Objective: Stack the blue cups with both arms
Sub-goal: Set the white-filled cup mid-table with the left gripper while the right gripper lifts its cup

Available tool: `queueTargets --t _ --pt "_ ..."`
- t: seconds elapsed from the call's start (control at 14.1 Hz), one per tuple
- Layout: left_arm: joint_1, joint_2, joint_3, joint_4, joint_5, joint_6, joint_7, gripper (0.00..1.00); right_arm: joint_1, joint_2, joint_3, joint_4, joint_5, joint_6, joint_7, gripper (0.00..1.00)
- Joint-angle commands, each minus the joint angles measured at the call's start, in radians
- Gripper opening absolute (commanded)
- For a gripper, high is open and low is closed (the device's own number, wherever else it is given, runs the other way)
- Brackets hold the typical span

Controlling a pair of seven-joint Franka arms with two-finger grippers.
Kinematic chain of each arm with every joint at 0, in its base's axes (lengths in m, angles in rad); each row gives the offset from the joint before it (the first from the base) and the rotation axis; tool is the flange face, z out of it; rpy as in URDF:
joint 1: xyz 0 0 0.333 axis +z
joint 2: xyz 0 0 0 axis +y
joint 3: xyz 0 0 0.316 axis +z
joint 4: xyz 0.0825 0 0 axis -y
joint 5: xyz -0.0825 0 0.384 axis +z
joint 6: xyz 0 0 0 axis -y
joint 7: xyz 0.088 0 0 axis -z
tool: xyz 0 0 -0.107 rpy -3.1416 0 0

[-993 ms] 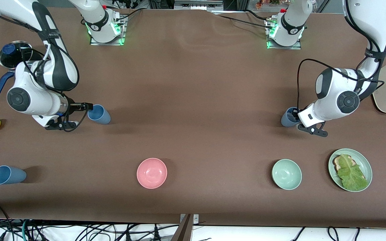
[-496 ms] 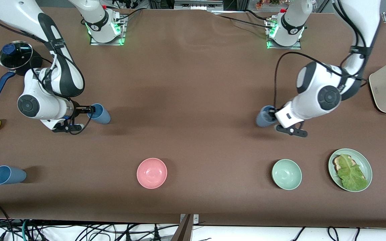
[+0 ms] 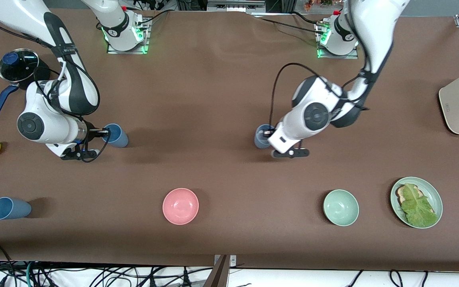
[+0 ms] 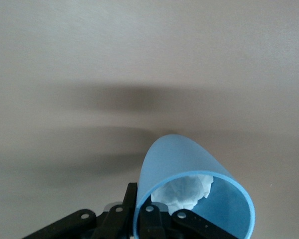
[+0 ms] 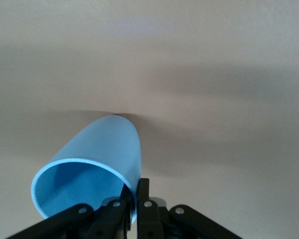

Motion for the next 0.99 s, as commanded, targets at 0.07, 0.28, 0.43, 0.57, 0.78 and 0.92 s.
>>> queueTargets --t 0.07,0.28,0.43,0.57,0.78,0.92 --pt "-0.038 0.062 0.016 0.049 -0.009 0.037 -0.083 0.06 0.129 0.075 0.002 0.224 0.011 -0.204 0.233 0.00" --pt "-0.021 0.036 0.017 0.049 -0.009 0.012 -0.087 1.00 0.276 0.135 0.002 0.362 0.067 -0.258 0.474 0.00" --pt "-0.005 -0.032 0.029 0.050 -0.007 -0.093 -0.083 1.00 0.346 0.170 0.002 0.452 0.169 -0.268 0.629 0.00" --pt "0.037 -0.109 0.029 0.053 -0.003 -0.211 -0.077 1.00 0.410 0.205 0.003 0.540 0.251 -0.266 0.780 0.00" --pt "0.079 -0.160 0.029 0.130 0.118 -0.387 0.001 1.00 0.516 0.274 0.002 0.672 0.310 -0.245 0.990 0.00" --pt "0.117 -0.162 0.029 0.225 0.170 -0.556 0.093 1.00 0.579 0.330 0.003 0.773 0.310 -0.239 1.125 0.00"
